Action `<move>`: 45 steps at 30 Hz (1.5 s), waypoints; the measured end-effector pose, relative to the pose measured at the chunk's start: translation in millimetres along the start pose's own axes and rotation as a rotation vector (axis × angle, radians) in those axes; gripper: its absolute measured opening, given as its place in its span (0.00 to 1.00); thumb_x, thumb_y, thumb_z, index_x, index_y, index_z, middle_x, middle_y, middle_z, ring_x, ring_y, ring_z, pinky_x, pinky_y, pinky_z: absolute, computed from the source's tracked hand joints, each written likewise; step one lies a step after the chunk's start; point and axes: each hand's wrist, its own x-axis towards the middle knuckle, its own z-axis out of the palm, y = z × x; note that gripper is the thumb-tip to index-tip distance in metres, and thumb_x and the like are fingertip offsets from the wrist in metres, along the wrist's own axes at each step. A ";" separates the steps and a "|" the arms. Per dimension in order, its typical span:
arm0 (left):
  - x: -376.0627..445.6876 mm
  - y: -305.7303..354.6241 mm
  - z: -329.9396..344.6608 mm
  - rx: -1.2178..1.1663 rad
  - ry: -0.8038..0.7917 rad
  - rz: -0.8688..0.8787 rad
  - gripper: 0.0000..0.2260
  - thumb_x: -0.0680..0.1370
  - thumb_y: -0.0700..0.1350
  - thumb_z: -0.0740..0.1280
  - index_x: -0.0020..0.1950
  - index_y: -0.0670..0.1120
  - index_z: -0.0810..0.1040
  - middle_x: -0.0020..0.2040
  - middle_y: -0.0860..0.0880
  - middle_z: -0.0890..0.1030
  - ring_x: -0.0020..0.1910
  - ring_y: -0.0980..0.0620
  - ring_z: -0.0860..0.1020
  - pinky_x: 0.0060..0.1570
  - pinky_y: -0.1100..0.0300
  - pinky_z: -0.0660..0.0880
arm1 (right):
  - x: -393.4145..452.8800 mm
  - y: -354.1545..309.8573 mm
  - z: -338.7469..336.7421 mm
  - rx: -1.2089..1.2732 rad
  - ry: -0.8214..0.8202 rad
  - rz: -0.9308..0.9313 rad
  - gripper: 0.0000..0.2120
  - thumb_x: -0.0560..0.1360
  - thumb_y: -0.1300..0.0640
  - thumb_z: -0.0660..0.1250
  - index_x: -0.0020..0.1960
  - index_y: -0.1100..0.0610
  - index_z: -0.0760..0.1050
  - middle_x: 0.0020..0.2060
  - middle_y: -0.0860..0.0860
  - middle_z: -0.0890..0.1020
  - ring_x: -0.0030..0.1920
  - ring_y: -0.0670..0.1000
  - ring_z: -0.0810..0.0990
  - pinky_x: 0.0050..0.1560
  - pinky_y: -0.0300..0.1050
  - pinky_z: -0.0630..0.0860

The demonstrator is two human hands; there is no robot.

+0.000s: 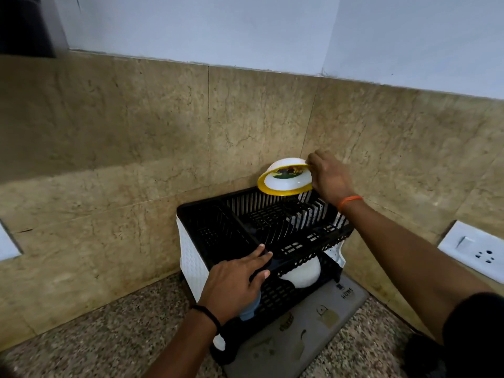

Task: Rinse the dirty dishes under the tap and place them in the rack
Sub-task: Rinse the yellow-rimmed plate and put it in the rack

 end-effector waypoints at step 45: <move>2.2 -4.7 10.9 -0.003 0.029 -0.010 0.22 0.78 0.62 0.50 0.72 0.64 0.66 0.73 0.66 0.61 0.53 0.60 0.79 0.41 0.72 0.70 | -82.9 -1.1 16.3 0.292 -0.818 0.413 0.29 0.77 0.61 0.64 0.76 0.60 0.59 0.76 0.58 0.61 0.74 0.57 0.62 0.72 0.46 0.60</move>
